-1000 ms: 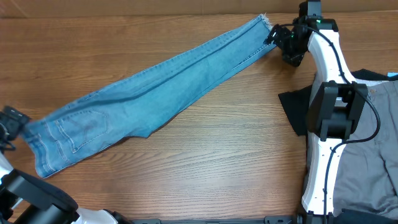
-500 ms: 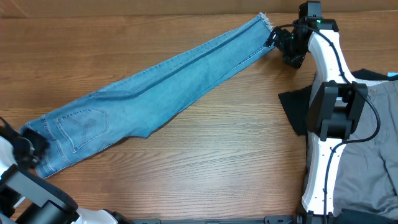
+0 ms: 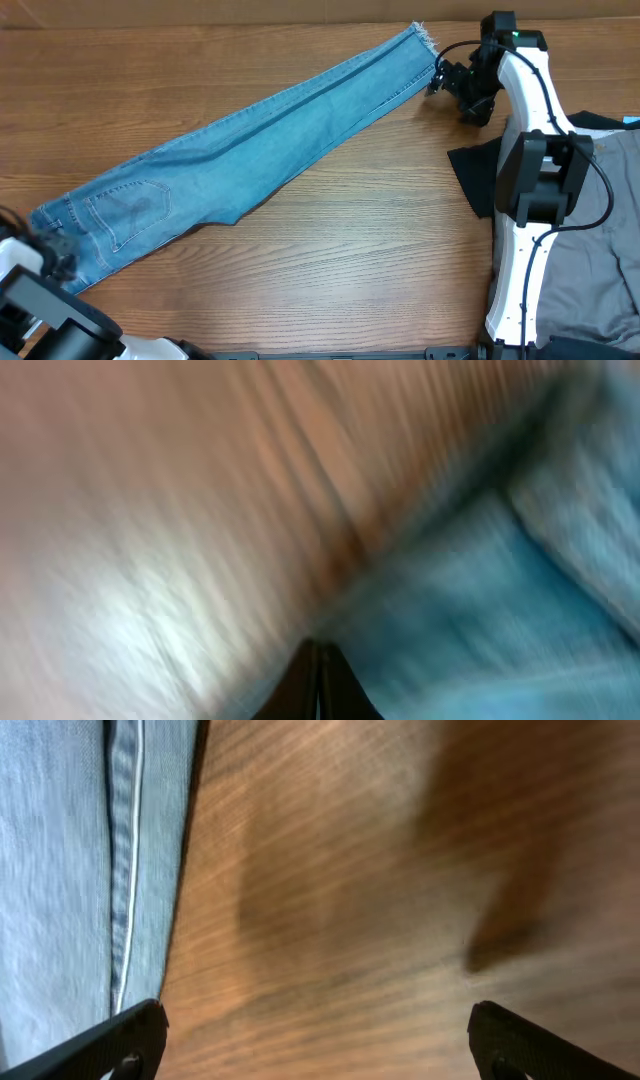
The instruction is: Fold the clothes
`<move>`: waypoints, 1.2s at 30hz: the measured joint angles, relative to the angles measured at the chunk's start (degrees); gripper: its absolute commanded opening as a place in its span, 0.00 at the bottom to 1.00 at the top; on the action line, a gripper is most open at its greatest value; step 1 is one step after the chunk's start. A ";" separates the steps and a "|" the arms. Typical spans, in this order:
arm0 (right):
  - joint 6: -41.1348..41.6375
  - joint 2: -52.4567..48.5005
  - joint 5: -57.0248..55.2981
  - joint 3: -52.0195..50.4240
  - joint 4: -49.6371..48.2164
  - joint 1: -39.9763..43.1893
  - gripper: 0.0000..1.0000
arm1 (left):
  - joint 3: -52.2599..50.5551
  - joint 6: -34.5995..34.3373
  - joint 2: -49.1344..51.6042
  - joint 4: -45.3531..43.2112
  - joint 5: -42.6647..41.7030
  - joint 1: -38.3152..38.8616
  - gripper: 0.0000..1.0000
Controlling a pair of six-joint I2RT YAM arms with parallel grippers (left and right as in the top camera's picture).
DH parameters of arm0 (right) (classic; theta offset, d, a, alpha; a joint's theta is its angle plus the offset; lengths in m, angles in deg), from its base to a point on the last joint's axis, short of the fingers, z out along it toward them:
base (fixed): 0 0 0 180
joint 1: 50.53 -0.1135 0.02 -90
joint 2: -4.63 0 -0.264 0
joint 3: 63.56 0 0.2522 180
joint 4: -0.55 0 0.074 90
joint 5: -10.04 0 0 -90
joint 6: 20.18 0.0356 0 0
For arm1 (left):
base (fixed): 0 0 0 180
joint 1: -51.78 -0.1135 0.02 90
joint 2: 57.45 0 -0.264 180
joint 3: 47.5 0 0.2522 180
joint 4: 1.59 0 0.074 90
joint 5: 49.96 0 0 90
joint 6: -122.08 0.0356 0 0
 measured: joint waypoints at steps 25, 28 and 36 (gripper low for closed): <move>-0.13 2.36 -2.89 -0.28 -19.23 -1.57 0.74 | 5.29 3.52 0.00 10.95 -27.87 0.46 0.31; 0.66 0.13 -3.13 -0.28 -21.88 -1.57 0.74 | 5.29 4.81 -0.46 12.52 -30.60 0.46 0.33; 2.93 -5.25 -2.32 -0.22 -27.34 -2.08 0.73 | 5.33 8.44 -4.70 15.82 -35.15 0.46 0.37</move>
